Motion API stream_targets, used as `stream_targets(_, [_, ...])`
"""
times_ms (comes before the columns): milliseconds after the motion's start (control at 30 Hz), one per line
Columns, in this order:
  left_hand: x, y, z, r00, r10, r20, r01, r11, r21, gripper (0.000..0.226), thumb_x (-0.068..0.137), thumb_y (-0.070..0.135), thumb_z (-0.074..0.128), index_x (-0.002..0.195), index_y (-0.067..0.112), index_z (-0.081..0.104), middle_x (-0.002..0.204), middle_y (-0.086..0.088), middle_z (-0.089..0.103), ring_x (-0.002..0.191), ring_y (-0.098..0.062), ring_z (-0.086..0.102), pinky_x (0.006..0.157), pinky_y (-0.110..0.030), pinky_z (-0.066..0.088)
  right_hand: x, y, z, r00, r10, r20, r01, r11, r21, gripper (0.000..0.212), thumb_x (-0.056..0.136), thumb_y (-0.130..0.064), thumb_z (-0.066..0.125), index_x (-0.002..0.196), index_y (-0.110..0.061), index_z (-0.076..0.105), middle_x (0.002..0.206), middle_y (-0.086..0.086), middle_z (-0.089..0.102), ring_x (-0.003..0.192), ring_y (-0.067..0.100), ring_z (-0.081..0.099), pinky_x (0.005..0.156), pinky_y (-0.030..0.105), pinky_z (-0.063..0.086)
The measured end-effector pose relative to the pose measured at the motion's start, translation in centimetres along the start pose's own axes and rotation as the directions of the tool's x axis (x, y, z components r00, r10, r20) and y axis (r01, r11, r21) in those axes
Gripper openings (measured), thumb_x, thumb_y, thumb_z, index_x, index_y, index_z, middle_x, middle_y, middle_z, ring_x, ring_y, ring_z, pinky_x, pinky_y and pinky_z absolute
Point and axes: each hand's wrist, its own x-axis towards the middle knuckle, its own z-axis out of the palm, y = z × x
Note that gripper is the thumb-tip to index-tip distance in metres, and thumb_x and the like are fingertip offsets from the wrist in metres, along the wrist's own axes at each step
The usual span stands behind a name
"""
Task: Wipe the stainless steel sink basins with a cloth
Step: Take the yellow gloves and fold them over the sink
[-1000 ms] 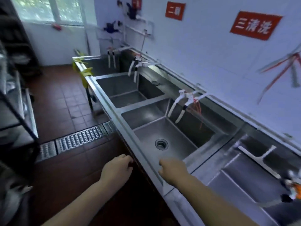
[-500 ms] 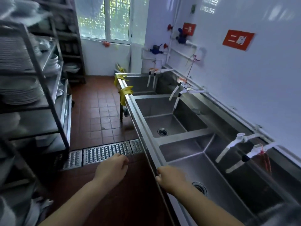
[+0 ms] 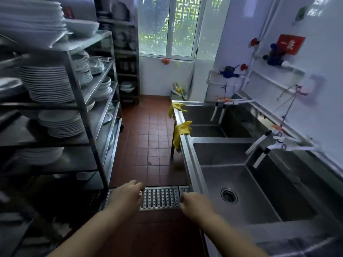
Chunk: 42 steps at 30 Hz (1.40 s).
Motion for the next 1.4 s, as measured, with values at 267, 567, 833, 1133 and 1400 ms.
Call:
stream_targets(267, [15.1,-7.6,1.5,1.0,0.015,0.025,-0.012,0.994,-0.104,0.022,0.093,0.036,0.044,0.106,0.025,0.058,0.107,0.007,0.057,0.095,-0.02,0.06,0.074,-0.033,0.047,15.0,0.0,-1.6,0.996,0.091,0.012,-0.091,0.996,0.007,0.027,0.092,-0.03,0.044,0.107,-0.015,0.061,0.112,0.007,0.065,0.102,0.029,0.059,0.075,0.033,0.045])
stream_targets(567, [32.8,-13.8,1.2,0.984,0.133,0.117,-0.119,0.986,-0.117,0.024,0.09,0.038,0.05,0.112,0.029,0.057,0.116,0.011,0.058,0.103,-0.016,0.059,0.078,-0.029,0.045,28.3,0.6,-4.4,0.952,0.302,0.055,-0.307,0.944,0.123,0.024,0.092,-0.032,0.046,0.103,-0.017,0.062,0.108,0.005,0.065,0.099,0.025,0.059,0.066,0.028,0.036])
stream_targets(833, [46.4,-14.9,3.1,0.961,0.206,0.184,-0.194,0.978,-0.078,0.024,0.09,0.035,0.046,0.11,0.026,0.057,0.116,0.006,0.059,0.107,-0.019,0.058,0.082,-0.03,0.045,39.5,4.5,-6.0,0.91,0.414,0.027,-0.412,0.895,0.172,0.024,0.092,-0.03,0.046,0.098,-0.015,0.064,0.102,0.005,0.067,0.094,0.024,0.061,0.065,0.029,0.039])
stream_targets(1133, [64.5,-14.5,4.0,0.961,0.191,0.202,-0.192,0.981,-0.014,0.024,0.089,0.033,0.044,0.108,0.028,0.057,0.115,0.007,0.059,0.106,-0.019,0.058,0.08,-0.028,0.043,57.4,9.8,-8.5,0.903,0.429,0.003,-0.417,0.875,0.244,0.023,0.09,-0.03,0.046,0.088,-0.016,0.064,0.098,0.009,0.068,0.091,0.029,0.062,0.061,0.031,0.037])
stream_targets(1400, [77.1,-13.6,6.0,0.942,0.224,0.249,-0.218,0.975,-0.05,0.027,0.088,0.034,0.045,0.112,0.03,0.058,0.118,0.009,0.059,0.107,-0.018,0.058,0.082,-0.028,0.045,66.4,13.5,-8.0,0.845,0.528,0.088,-0.531,0.805,0.265,0.02,0.093,-0.027,0.042,0.088,-0.019,0.059,0.096,0.005,0.066,0.088,0.026,0.061,0.063,0.031,0.044])
